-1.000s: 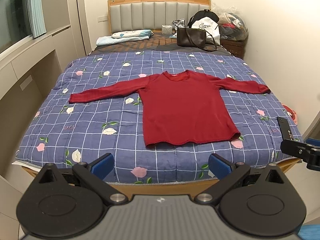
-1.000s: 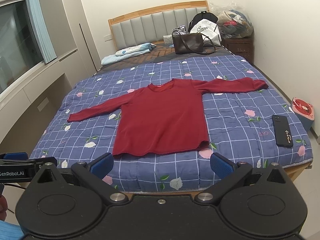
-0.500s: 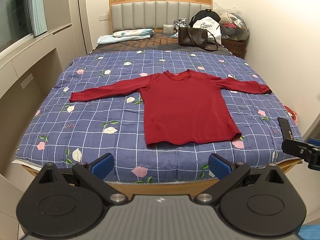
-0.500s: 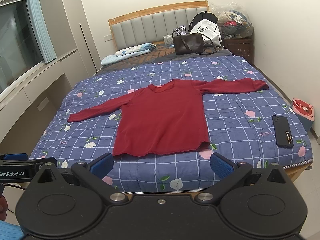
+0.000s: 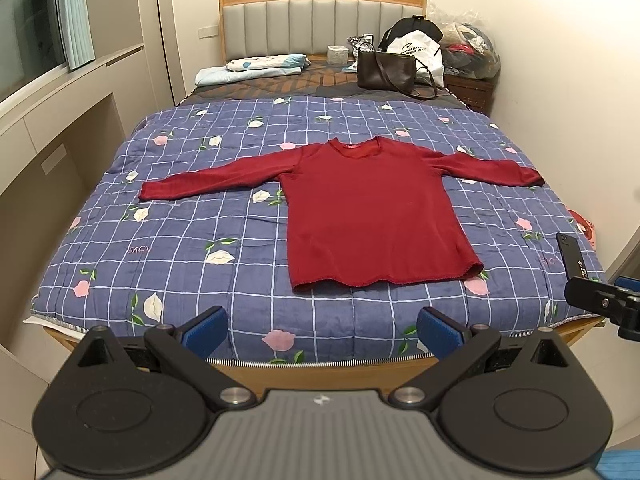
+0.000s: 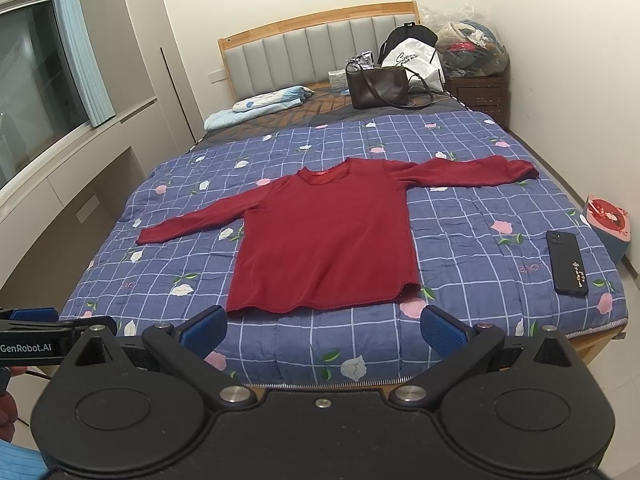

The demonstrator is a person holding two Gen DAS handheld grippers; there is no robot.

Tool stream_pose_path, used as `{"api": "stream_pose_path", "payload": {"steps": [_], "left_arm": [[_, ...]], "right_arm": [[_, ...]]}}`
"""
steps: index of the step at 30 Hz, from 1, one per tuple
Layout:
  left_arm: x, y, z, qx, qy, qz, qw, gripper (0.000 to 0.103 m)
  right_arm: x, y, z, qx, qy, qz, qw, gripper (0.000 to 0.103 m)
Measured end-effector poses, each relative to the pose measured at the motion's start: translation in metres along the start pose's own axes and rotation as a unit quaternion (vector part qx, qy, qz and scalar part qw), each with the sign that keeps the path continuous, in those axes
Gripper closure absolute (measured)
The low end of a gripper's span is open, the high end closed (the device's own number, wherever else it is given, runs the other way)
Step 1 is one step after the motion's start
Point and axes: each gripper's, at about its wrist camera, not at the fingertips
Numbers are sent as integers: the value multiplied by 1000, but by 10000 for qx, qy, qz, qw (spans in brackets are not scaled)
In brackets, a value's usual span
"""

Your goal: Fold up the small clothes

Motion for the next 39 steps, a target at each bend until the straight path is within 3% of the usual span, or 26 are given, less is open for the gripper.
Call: {"api": "stream_pose_path", "payload": {"steps": [15,24,28,39], "left_arm": [[-5,10,5,-30,-22,-161,9999,0],[-18,36,13,-176,-141,-516,9984,0],[-29,49,18,-167,-296,-644,9973,0],[-70,84,39,-575,-801,-891,9911,0]], "right_arm": [[-1,8,7,-58,90,-75,9999,0],[-12,31,22,-89,79,-253,9996,0],[-28,49,35,-129,83,-349,9993,0],[-84,104,67,-263,-164,-484,9983,0]]}}
Point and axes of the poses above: each gripper's, at about its wrist camera, not at the fingertips, and y roughly the way its jaws point, z to its right, x to its underside, and after that the axes turned 1 degree about -z, right-handed
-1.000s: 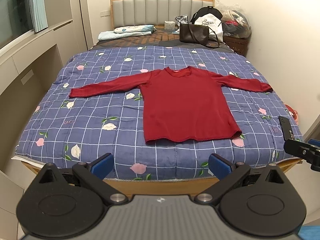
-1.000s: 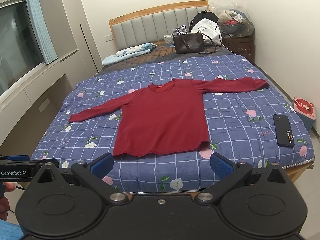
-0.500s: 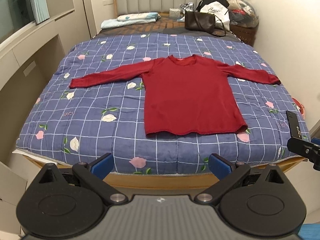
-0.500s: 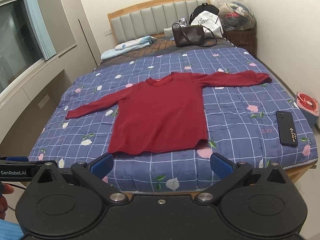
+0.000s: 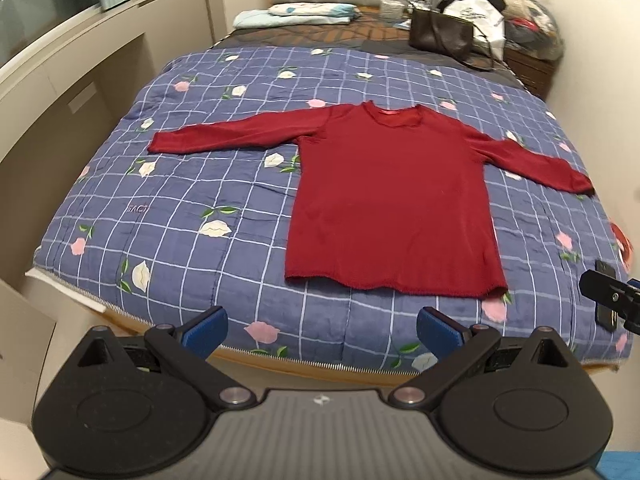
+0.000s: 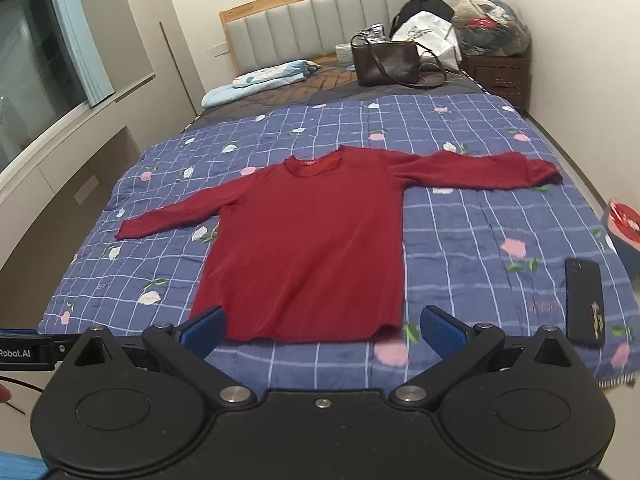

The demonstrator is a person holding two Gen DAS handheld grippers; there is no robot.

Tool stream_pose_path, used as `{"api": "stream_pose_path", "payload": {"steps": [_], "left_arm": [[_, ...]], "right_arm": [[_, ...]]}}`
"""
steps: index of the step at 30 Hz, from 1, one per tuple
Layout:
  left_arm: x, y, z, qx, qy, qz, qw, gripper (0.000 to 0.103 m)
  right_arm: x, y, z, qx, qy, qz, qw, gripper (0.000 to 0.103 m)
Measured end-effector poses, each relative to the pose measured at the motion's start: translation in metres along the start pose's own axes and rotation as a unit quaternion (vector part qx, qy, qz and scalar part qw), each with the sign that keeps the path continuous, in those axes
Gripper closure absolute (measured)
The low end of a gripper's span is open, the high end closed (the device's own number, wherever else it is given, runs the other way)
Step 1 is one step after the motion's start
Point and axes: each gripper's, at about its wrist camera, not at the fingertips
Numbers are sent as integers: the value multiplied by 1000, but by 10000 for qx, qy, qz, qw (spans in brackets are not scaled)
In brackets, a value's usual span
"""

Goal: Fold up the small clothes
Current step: 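Move the right gripper toward the red sleeve cuff beside the black phone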

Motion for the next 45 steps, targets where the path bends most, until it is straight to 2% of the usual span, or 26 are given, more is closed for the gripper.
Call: {"api": "stream_pose_path", "payload": {"steps": [11,23,32,37,45], "left_arm": [[-22,4,33,-522,-435,-216,9975,0],[-41,21,57,-834,-252,-555,9946,0],[-70,54,75,-672,192,-775,9945,0],[-100,79,86,-440,649,-813,9936,0],[-151,127,89,-177,1299,-957,9867,0]], "right_arm": [[-49,24,40,-206,-199,31,9996,0],[-57,45,70,-190,184,-208,9994,0],[-66,58,89,240,599,-259,9976,0],[-77,70,95,538,876,-197,9945,0],[-93,93,82,923,1241,-99,9879,0]]}}
Point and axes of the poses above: each gripper's, at about its wrist camera, not at the fingertips, and y roughly the way its jaws point, z to its right, x to its underside, and after that the axes turned 1 degree about -z, right-handed
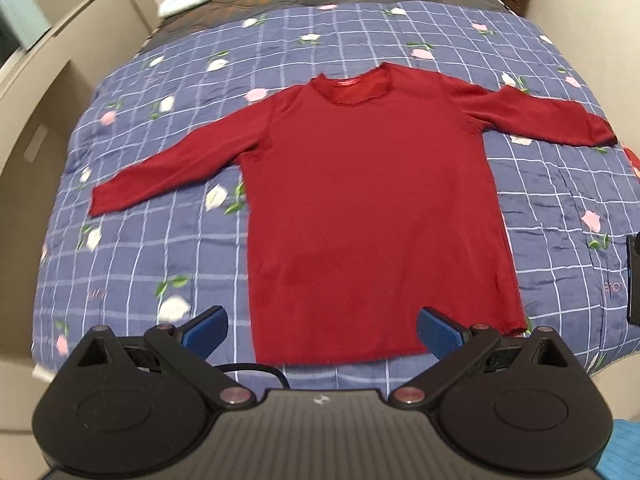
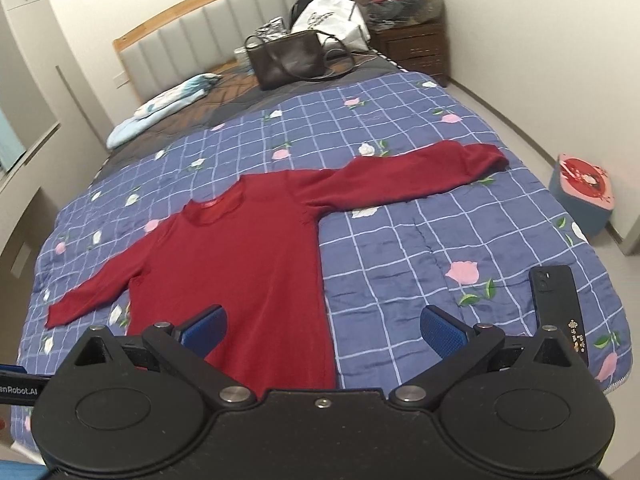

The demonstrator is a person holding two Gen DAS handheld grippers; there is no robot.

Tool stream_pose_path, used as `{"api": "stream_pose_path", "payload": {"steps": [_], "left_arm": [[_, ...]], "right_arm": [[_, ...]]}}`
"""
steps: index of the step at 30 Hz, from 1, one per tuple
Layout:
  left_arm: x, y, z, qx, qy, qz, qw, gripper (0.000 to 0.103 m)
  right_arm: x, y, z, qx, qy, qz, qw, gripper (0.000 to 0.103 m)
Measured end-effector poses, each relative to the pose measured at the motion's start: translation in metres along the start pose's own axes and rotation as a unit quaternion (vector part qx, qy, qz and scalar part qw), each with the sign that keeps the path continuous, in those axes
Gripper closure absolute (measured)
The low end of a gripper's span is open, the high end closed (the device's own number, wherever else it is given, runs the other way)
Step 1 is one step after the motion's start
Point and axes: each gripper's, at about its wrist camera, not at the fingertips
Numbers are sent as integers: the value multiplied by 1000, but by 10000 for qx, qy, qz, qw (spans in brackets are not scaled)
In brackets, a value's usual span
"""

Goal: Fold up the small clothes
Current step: 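Move the right gripper toward the red sleeve cuff beside the black phone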

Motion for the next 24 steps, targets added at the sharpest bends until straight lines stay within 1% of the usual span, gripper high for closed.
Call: {"api": "stream_pose_path", "payload": {"steps": [3,6,9,13,17,20,22,24], "left_arm": [[-18,15,-7,126,91,-52,9999,0],[-34,30,-12,241,105,-160,9995,0],[-43,42,-11,353,214,-258,9988,0],[-54,46,0,241,269,19,9993,0],[-73,52,17,260,317,41,9991,0],[-86,56,31,237,415,1,9989,0],[-93,58,40,198,436,5,9989,0],[-100,59,47,153,408,14,9990,0]], "right_arm": [[-4,8,-8,169,130,-8,9998,0],[-6,15,-14,272,293,-111,9991,0],[-5,10,-14,392,406,-77,9984,0],[2,0,-5,717,556,40,9959,0],[8,-6,17,906,986,80,9910,0],[4,-4,29,1025,1144,104,9881,0],[-2,3,35,1020,1173,103,9878,0],[-12,15,43,855,1207,70,9890,0]]}}
Point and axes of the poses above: each gripper's, at about its wrist camera, not at the fingertips, and y roughly the way its jaws point, z to its right, x to its underside, and after that the axes turned 1 degree about -z, right-handed
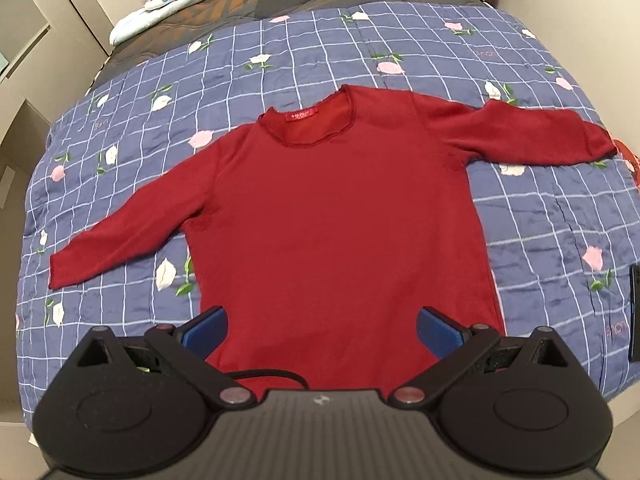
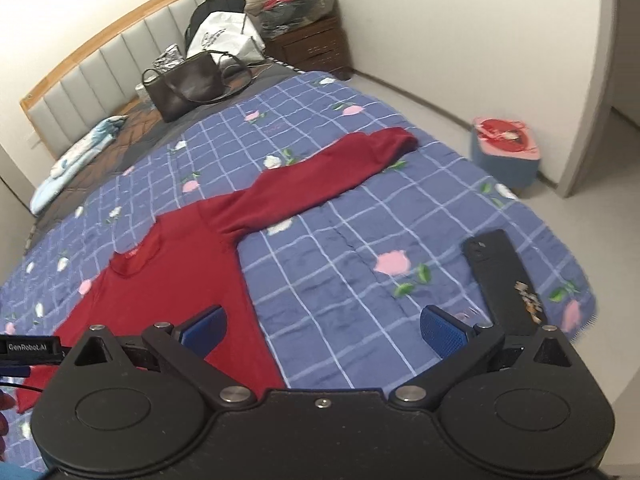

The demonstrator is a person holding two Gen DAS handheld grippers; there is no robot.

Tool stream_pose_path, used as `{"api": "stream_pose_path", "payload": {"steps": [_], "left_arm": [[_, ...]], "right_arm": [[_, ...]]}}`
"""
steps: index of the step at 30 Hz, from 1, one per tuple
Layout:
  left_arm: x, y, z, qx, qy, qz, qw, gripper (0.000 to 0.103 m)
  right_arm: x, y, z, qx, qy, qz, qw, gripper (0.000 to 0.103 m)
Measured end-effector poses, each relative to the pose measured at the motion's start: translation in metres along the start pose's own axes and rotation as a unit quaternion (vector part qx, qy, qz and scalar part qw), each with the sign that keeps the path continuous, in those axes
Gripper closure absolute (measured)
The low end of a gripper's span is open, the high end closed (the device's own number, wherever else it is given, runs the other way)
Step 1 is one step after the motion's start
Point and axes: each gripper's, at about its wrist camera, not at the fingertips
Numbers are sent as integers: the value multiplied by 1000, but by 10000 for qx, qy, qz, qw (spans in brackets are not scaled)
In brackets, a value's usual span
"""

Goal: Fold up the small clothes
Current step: 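Move the right gripper toward the red sleeve cuff beside the black phone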

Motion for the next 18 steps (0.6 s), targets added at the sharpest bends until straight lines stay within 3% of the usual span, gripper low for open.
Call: {"api": "stream_pose_path", "payload": {"steps": [8,18], "left_arm": [[-39,5,16,-264,-433,-105,9987,0],[-84,41,75,-492,-816,-584,9937,0]], "right_arm": [[-72,70,26,-786,131,-328,9963,0],[-134,172,105,-546,517,-1205,9899,0]]}}
Point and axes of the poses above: each gripper's, at about its wrist camera, not at the fingertips, and y roughly the way its jaws point, z to its right, x to its underside, and after that the axes turned 1 degree about -z, right-handed
